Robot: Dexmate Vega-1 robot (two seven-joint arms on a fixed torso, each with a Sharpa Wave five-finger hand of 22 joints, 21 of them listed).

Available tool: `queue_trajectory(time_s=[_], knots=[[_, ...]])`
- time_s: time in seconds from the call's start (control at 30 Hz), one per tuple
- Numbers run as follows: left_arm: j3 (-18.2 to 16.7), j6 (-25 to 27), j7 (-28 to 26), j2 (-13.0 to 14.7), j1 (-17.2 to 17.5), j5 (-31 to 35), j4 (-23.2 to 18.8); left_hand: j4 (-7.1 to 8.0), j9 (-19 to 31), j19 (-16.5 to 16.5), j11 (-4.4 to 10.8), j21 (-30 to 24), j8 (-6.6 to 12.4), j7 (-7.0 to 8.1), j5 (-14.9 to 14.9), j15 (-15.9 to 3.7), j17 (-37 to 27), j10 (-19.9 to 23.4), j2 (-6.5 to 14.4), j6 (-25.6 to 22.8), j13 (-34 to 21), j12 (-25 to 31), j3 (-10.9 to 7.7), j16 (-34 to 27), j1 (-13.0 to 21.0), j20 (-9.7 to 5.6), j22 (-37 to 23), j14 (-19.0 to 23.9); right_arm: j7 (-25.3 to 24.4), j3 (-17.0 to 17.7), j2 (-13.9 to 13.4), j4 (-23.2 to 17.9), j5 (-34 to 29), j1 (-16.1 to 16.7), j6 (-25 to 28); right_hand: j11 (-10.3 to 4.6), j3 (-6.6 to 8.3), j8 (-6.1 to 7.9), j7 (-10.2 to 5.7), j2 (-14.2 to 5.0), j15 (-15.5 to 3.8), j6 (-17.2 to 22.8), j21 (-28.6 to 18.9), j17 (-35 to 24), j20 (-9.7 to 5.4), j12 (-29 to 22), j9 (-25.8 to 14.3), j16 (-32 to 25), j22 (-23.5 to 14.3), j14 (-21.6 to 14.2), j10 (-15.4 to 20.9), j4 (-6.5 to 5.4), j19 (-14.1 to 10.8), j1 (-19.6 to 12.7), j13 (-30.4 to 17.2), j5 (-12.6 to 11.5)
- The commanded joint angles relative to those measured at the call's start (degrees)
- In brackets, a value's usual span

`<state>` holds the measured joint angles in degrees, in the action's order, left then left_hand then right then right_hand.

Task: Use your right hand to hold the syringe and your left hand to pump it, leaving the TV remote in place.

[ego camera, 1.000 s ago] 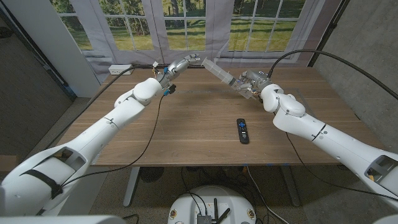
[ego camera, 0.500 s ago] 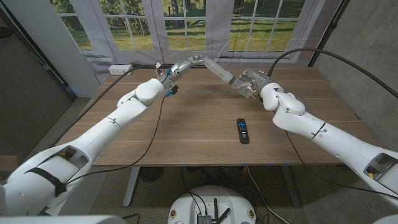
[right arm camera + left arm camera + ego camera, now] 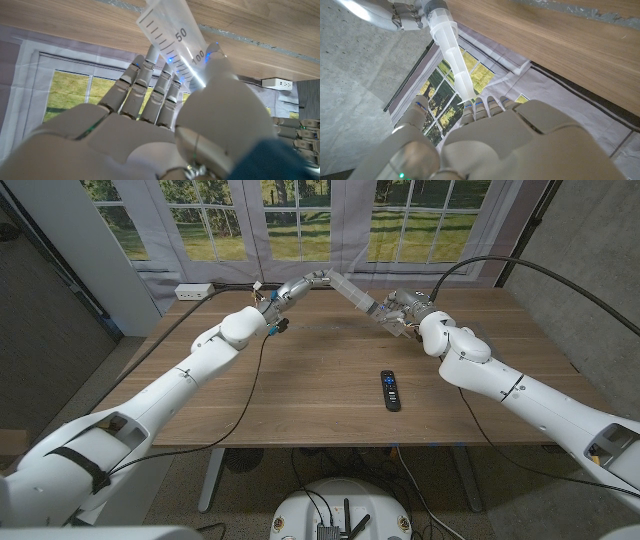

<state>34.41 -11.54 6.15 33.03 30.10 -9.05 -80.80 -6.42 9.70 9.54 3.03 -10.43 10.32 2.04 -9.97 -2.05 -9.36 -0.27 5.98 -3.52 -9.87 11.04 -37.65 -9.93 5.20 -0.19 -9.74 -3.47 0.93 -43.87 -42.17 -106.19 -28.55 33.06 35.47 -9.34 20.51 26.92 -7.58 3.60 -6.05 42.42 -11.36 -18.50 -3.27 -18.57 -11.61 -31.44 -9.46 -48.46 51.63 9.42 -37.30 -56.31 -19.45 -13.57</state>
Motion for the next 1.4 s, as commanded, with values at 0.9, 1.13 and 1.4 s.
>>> queue_trajectory(time_s=[0.9,1.13,1.4], knots=[[2.0,1.0,4.9,0.0,-1.7,-0.3,0.9,0.47,0.2,0.3,0.11,-0.7,0.74,-0.56,-0.1,-4.41,0.0,3.3,3.2,-3.5,0.0,0.7,-0.4,-0.5,-0.9,0.17,-0.2,2.4,-0.5,0.4,-0.5,-0.5,-0.9,0.5,-1.9,-2.01,-0.66,0.26,-3.55,-7.29,-7.55,5.5,-0.1,-1.1,-3.62,0.5,-0.2,0.6,-0.3,-0.7,3.0,0.11,-0.7,-7.0,-0.4,-0.4],[2.1,1.0,5.3,0.1,-1.6,-0.4,0.7,0.61,0.2,0.2,0.18,-0.8,0.63,-0.54,-0.1,-4.44,-0.1,3.3,3.2,-3.5,-0.1,0.6,-0.51,-0.4,-1.0,0.11,-0.2,2.4,-0.9,0.6,-0.3,-1.1,-1.3,1.0,-1.3,-2.0,-0.71,0.27,-3.47,-7.42,-7.63,5.9,-0.1,-1.4,-3.7,0.6,-0.2,0.7,-0.3,-0.9,3.5,0.22,-0.9,-7.4,-0.6,-0.5],[2.2,1.1,5.6,0.2,-1.4,-0.5,0.2,0.72,0.2,-0.1,0.18,-0.8,0.51,-0.57,-0.1,-4.43,-0.1,3.4,3.2,-3.6,-0.1,0.5,-0.63,-0.4,-1.2,0.12,-0.2,2.5,-1.4,0.7,0.0,-1.5,-1.5,1.3,-0.9,-1.98,-0.83,0.15,-3.51,-7.53,-7.66,6.0,-0.1,-1.7,-3.71,0.7,-0.2,0.8,-0.3,-1.1,3.7,0.18,-0.9,-7.6,-0.7,-0.5]])
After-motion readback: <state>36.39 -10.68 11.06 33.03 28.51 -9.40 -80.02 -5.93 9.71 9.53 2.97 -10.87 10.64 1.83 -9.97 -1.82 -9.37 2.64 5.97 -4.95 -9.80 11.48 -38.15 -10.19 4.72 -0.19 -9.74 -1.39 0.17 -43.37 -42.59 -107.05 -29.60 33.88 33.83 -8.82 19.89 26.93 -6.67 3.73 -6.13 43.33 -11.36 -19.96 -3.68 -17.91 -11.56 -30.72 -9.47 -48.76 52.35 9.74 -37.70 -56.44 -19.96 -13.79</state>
